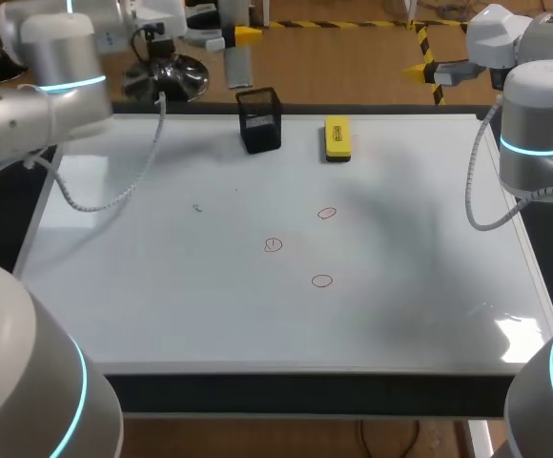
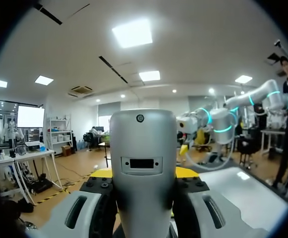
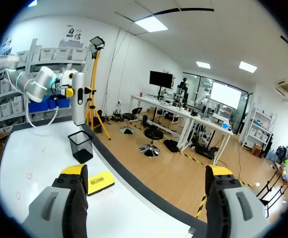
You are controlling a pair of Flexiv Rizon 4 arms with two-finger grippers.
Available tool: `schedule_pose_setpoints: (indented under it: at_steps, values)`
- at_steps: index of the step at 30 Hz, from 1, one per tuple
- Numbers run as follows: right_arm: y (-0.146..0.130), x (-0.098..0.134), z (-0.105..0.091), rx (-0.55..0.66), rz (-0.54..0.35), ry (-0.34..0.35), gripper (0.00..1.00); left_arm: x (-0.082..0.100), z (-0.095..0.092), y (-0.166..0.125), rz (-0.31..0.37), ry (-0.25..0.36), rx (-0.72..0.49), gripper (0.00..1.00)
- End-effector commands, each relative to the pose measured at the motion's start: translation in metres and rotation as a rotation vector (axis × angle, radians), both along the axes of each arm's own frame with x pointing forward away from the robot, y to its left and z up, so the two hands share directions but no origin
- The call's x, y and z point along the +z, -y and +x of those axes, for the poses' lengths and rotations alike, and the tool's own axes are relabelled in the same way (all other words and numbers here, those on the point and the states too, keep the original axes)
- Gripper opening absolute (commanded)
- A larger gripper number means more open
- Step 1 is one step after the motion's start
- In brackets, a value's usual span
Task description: Pick up the inspection probe, press it on each red-marked spot on the whiteboard one by one, put down the probe, pick up the eraser, and wipe off all the red marks.
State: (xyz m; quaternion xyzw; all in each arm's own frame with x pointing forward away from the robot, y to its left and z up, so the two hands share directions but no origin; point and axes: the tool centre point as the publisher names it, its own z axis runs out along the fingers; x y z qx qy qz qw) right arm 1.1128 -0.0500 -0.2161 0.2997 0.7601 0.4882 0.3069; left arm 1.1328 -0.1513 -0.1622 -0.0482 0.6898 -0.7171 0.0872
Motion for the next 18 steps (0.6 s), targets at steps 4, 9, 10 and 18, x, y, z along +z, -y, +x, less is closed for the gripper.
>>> schedule_pose_setpoints:
  at_steps: [4,9,10,18]
  values:
    - [0.000,0.000,0.001,0.001,0.000,-0.001,1.00,0.008,-0.021,-0.028,0.027,-0.015,0.064,0.00]
    - [0.000,0.000,0.001,0.001,0.000,-0.001,1.00,0.007,-0.031,-0.049,0.038,-0.018,0.102,0.00]
    - [0.000,0.000,0.001,0.001,0.000,-0.001,1.00,0.007,-0.033,-0.054,0.037,-0.018,0.113,0.00]
    - [0.000,0.000,0.001,0.001,0.000,-0.001,1.00,0.000,-0.050,-0.085,0.038,-0.020,0.145,0.00]
